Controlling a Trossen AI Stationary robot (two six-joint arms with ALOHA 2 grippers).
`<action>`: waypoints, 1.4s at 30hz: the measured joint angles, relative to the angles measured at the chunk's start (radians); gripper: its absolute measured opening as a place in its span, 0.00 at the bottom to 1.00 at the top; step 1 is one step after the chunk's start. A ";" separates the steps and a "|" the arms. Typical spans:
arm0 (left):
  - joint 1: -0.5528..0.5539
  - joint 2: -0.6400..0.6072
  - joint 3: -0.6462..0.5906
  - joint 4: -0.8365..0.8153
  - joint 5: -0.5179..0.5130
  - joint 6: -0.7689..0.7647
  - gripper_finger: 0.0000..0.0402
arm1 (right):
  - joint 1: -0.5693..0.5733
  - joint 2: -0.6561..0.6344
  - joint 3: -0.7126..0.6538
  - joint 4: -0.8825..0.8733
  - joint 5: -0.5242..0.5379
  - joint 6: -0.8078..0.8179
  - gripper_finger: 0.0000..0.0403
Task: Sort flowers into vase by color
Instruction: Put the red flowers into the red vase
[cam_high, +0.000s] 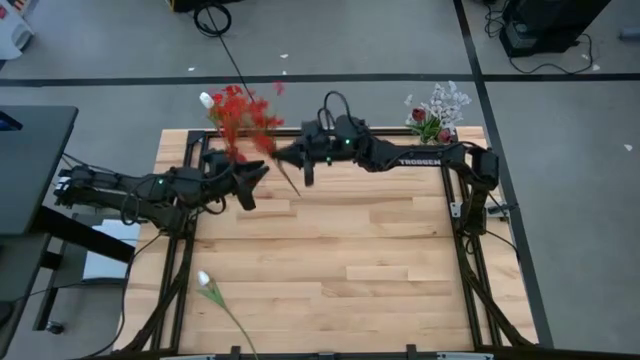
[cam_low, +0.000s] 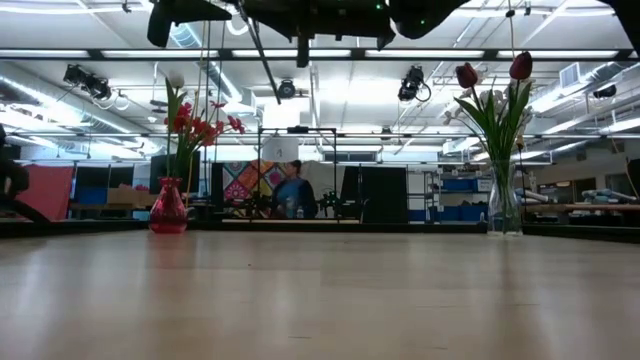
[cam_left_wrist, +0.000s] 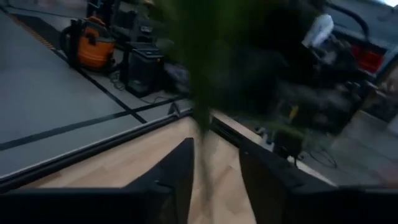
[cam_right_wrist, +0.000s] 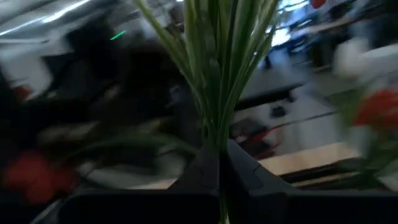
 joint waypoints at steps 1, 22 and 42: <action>0.000 0.001 0.000 -0.002 0.002 0.007 0.36 | -0.005 0.000 0.000 0.006 0.022 0.000 0.02; 0.379 0.000 0.000 0.135 0.484 0.095 0.59 | -0.015 0.000 0.000 -0.049 0.014 -0.079 0.02; 0.424 -0.104 0.076 -0.263 0.240 0.343 0.05 | -0.044 -0.003 0.000 -0.302 0.106 0.094 0.37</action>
